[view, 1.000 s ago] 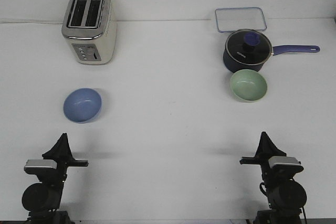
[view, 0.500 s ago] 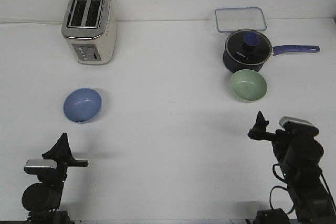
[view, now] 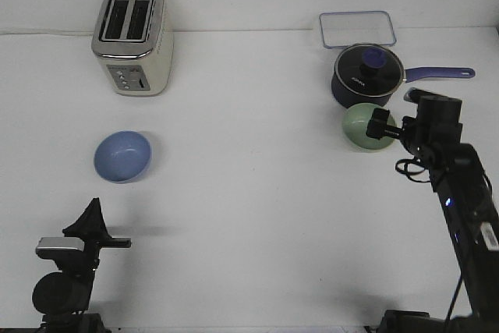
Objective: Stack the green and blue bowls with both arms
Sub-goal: 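Grasp the green bowl rim with the right gripper and lift it, then carry the green bowl toward the robot and the table center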
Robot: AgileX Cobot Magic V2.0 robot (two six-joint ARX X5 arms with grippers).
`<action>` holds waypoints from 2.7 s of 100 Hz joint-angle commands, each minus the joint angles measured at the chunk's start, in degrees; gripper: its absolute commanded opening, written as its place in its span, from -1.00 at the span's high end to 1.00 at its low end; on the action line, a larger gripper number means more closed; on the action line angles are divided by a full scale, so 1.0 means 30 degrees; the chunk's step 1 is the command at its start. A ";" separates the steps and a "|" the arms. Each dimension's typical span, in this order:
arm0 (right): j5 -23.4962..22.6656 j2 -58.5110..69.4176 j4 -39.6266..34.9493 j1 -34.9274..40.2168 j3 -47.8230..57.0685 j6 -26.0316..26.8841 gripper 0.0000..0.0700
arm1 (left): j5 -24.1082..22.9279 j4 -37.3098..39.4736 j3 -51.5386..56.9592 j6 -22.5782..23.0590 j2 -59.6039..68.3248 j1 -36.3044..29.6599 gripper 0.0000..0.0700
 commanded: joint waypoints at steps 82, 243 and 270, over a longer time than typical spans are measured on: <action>-0.1953 0.9041 0.0576 -0.1654 0.3271 -0.1195 1.00 | 0.0022 0.0182 -0.0357 -0.0022 -0.0022 0.0022 0.96; -0.4736 -0.3067 0.0619 1.3515 -0.7155 0.1005 1.00 | 0.0022 0.0189 -0.0357 -0.0029 -0.0022 0.0022 0.96; -0.3716 -0.0685 0.1836 1.4324 -0.7155 0.0962 1.00 | 0.0022 0.0073 -0.0357 -0.0044 -0.0022 0.0022 0.96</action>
